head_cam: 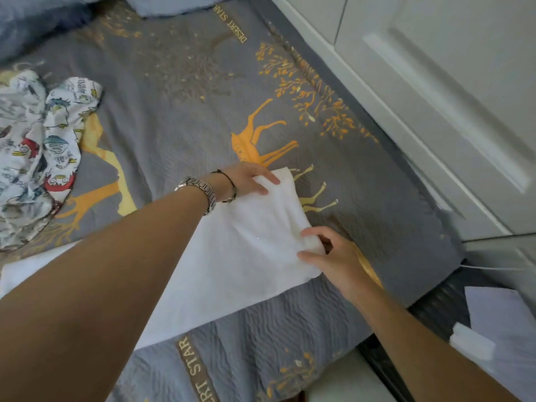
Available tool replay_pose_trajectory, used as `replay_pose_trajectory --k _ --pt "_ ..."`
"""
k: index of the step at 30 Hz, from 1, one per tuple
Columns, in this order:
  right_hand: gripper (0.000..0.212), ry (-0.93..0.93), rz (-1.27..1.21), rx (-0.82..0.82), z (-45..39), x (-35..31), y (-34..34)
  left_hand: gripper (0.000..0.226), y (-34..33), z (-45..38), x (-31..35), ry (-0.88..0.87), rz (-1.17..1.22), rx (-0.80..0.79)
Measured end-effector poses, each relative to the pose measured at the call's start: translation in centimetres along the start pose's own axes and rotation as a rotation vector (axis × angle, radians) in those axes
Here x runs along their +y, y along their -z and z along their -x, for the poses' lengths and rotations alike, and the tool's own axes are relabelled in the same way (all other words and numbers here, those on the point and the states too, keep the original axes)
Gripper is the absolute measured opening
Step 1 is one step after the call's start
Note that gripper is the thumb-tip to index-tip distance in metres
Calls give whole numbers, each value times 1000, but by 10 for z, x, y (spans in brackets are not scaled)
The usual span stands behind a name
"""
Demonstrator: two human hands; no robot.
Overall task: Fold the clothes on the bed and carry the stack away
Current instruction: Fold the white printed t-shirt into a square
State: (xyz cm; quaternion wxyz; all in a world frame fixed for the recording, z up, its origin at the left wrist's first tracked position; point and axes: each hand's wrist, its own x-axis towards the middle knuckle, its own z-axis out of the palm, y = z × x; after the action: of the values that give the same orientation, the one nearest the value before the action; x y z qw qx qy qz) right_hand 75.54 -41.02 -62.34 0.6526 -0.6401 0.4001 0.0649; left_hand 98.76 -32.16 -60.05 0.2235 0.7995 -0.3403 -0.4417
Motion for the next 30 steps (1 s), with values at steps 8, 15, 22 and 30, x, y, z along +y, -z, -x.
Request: replay_pose_trajectory --k 8,15,22,30 --pt "46 -41 -17 -163 -13 -1 15 41 5 -50 15 31 -188 -215" --pt "45 -65 -4 -124 -12 6 14 34 -3 -58 27 -16 -248 -168" --pt "43 11 -32 -78 10 -15 13 33 20 -25 31 -82 -128 -54" --pt "45 54 -55 -85 74 -76 -29 31 81 81 28 -186 100 40"
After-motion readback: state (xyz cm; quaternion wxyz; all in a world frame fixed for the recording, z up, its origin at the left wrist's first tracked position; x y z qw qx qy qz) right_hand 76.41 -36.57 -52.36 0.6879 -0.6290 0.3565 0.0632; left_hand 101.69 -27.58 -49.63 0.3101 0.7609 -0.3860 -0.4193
